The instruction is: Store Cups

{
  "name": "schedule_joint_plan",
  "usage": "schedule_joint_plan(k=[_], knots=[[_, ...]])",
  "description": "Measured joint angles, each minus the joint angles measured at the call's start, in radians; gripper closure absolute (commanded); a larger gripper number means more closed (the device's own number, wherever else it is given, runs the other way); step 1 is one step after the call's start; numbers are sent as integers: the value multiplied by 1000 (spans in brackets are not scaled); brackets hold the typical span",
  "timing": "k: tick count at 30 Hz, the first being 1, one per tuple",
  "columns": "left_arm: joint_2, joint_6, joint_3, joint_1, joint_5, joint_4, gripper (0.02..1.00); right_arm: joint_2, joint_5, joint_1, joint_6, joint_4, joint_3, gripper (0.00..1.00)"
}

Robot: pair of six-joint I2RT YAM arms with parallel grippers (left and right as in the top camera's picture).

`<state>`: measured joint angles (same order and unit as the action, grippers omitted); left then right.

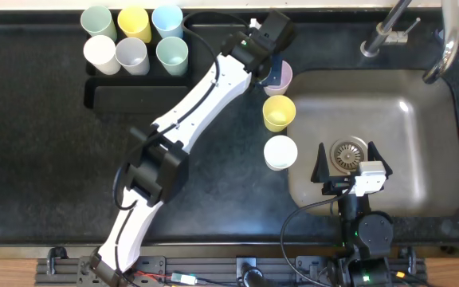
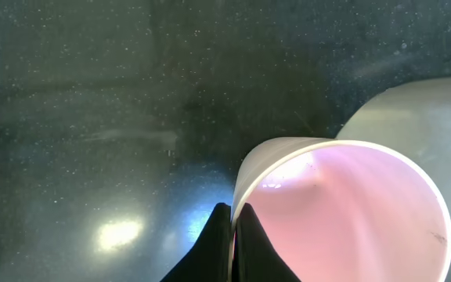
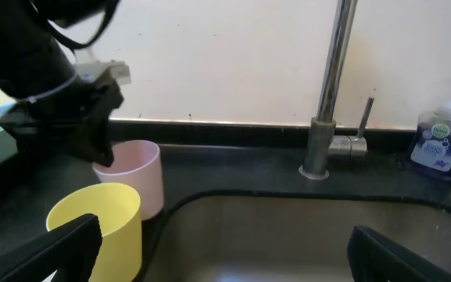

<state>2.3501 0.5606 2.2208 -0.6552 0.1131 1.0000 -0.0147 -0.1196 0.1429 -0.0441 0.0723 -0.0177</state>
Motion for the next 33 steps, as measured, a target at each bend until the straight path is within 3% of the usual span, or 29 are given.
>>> schedule_joint_plan(k=[7,13,21,25,33], knots=[[-359,-64,-182,63,63,3,980,0,0,0,0,0,0,3],[-842,-148,-441,459,74,-7,985,0,0,0,0,0,0,3],[-882,-278,-703,818,-9,6,985,0,0,0,0,-1,0,5],[-841,-349,-753,891,-34,-5,985,0,0,0,0,0,0,3],[-716,-446,-762,897,-83,-98,982,0,0,0,0,0,0,5]])
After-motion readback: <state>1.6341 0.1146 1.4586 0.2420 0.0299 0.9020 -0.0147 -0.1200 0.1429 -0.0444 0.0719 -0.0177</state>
